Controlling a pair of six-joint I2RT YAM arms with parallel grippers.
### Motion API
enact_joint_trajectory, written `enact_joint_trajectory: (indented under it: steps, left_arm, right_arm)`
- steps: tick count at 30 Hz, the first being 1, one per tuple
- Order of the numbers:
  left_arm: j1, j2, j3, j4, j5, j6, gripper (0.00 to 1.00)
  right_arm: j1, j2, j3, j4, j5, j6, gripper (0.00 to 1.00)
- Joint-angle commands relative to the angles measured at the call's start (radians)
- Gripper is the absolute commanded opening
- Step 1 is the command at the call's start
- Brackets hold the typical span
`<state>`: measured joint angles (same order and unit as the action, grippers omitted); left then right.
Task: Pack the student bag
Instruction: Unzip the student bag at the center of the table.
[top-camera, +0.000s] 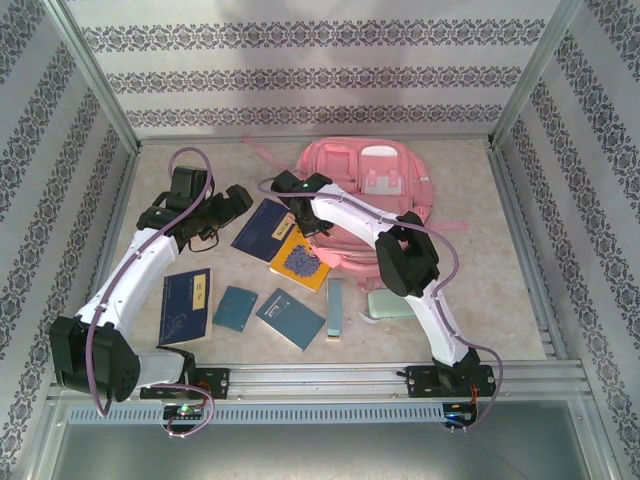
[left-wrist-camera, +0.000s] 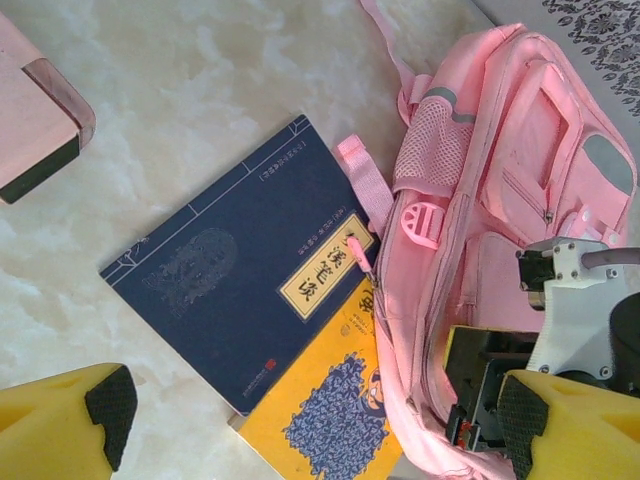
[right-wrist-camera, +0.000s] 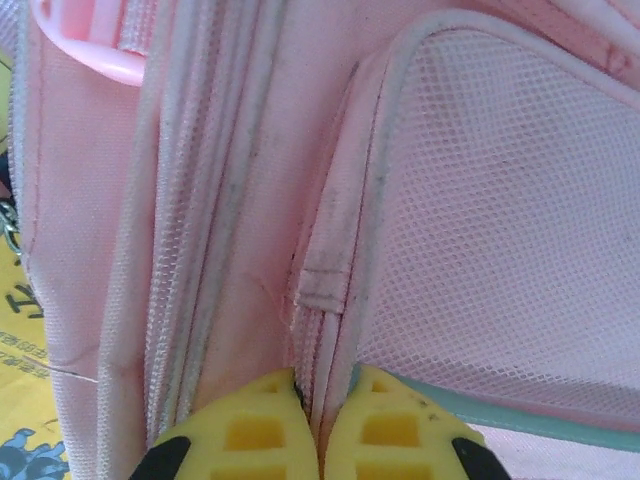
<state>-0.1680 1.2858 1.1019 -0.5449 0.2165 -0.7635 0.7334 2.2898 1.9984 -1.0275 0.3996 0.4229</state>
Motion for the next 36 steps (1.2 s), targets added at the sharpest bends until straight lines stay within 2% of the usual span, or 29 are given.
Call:
enact_joint_trajectory:
  steps: [1, 4, 7, 9, 13, 15, 17, 19, 22, 24, 28, 33, 36]
  left_arm:
    - [0.013, -0.001, -0.012, 0.047, 0.028, 0.032, 0.92]
    - [0.01, 0.007, -0.004, 0.131, 0.107, 0.111, 0.86]
    - [-0.016, 0.047, 0.036, 0.159, 0.162, 0.263, 0.83]
    - [-0.025, 0.086, 0.068, 0.157, 0.247, 0.387, 0.81]
    - [-0.028, 0.161, 0.066, 0.269, 0.459, 0.523, 0.7]
    - [-0.051, 0.195, 0.078, 0.293, 0.499, 0.616, 0.71]
    - [-0.096, 0.217, 0.092, 0.26, 0.518, 0.776, 0.72]
    - [-0.126, 0.232, 0.097, 0.244, 0.536, 0.877, 0.7]
    - [-0.127, 0.225, 0.037, 0.33, 0.605, 0.903, 0.63]
    - [-0.128, 0.207, -0.026, 0.413, 0.639, 0.905, 0.62]
    - [-0.149, 0.199, -0.094, 0.471, 0.627, 0.978, 0.64]
    - [-0.151, 0.256, -0.099, 0.493, 0.65, 0.996, 0.6]
    - [-0.158, 0.279, -0.106, 0.525, 0.625, 1.002, 0.58]
  right_arm:
    - [-0.036, -0.104, -0.053, 0.059, -0.071, -0.106, 0.0]
    - [-0.059, -0.224, -0.104, 0.112, -0.161, -0.251, 0.0]
    - [-0.096, -0.336, -0.151, 0.124, -0.278, -0.389, 0.0]
    - [-0.138, -0.397, -0.172, 0.119, -0.382, -0.449, 0.0]
    - [-0.265, -0.511, -0.246, 0.171, -0.709, -0.498, 0.0]
    - [-0.325, -0.557, -0.281, 0.208, -0.874, -0.491, 0.0]
    - [-0.361, -0.579, -0.293, 0.221, -0.974, -0.504, 0.0]
    - [-0.375, -0.59, -0.295, 0.226, -0.995, -0.5, 0.0]
    - [-0.384, -0.58, -0.283, 0.218, -0.992, -0.483, 0.0]
    - [-0.385, -0.573, -0.287, 0.222, -0.987, -0.472, 0.0]
    - [-0.385, -0.569, -0.292, 0.23, -0.989, -0.458, 0.0]
    - [-0.385, -0.569, -0.295, 0.24, -1.001, -0.446, 0.0]
    - [-0.384, -0.573, -0.303, 0.25, -1.014, -0.438, 0.0]
